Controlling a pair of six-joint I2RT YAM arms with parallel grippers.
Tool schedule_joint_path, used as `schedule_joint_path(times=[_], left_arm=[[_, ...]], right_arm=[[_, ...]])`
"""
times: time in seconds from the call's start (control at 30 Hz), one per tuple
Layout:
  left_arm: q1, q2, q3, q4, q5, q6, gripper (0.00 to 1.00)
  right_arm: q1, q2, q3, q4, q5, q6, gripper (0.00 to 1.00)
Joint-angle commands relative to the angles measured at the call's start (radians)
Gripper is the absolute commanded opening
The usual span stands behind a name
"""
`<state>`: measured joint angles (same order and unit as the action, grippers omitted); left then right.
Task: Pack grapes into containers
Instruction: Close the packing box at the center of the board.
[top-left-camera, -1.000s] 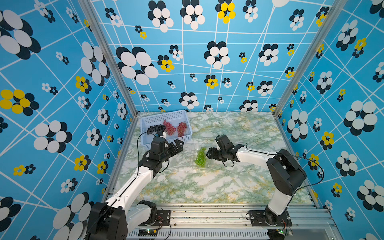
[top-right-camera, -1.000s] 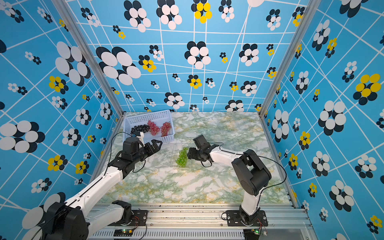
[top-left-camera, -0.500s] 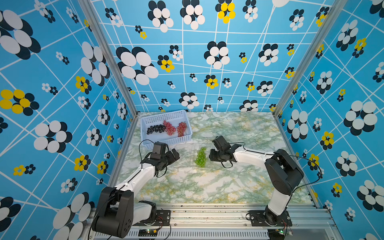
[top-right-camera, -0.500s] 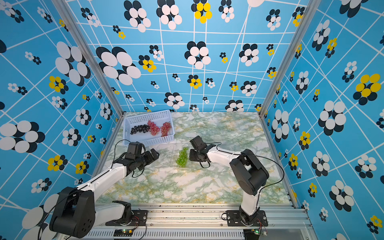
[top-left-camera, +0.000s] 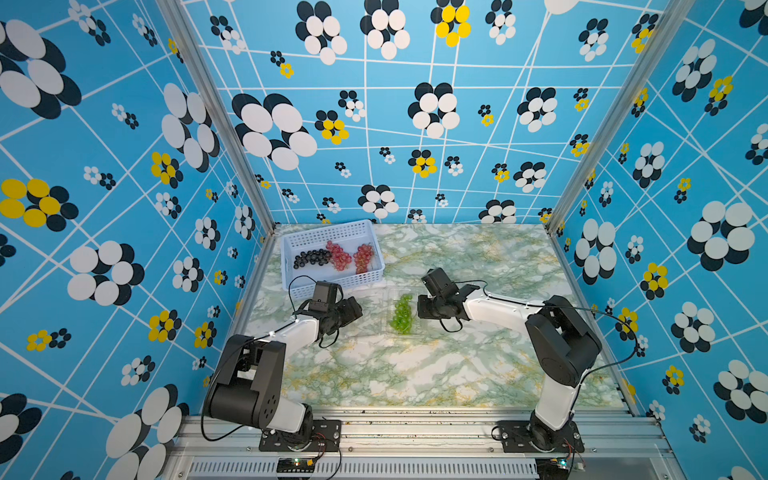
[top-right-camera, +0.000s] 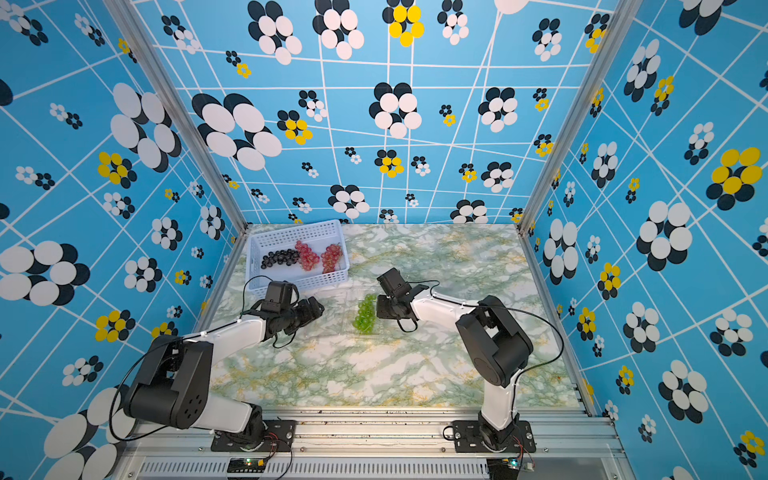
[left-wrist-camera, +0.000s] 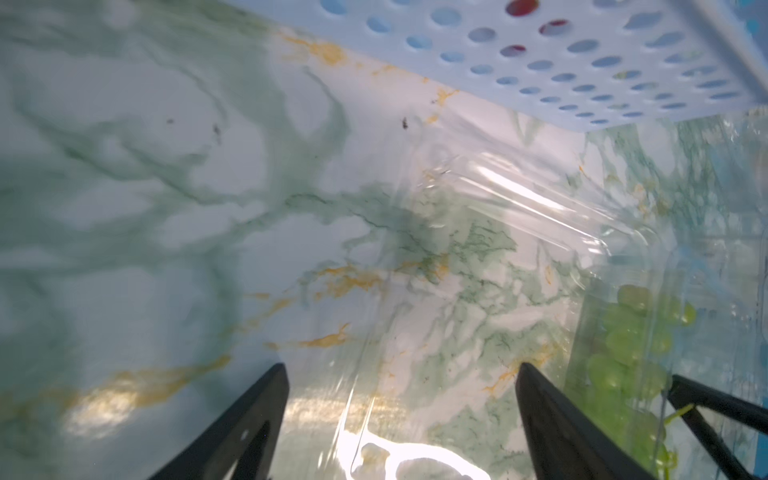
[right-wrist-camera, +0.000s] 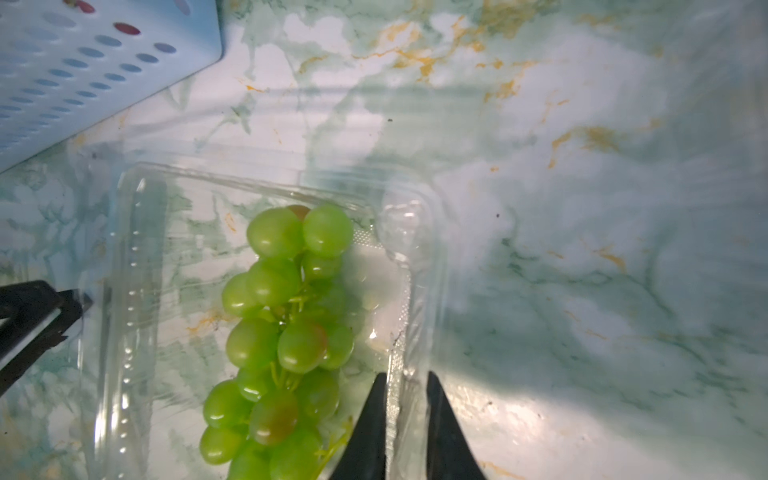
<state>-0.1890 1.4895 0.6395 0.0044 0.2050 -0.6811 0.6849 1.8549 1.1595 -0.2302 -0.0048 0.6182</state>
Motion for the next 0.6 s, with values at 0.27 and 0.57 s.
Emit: schedule_joint_path(times=[0.27,0.57], left_arm=[[-0.007,0.066,0.012,0.017,0.08,0.045,0.48],[-0.018,-0.006,-0.023,0.024,0.115,0.039,0.39]], right_arm=[[-0.007,0.047,0.034,-0.019,0.004,-0.003,0.1],[-0.007,0.07,0.066,-0.065,0.041,0.017,0.06]])
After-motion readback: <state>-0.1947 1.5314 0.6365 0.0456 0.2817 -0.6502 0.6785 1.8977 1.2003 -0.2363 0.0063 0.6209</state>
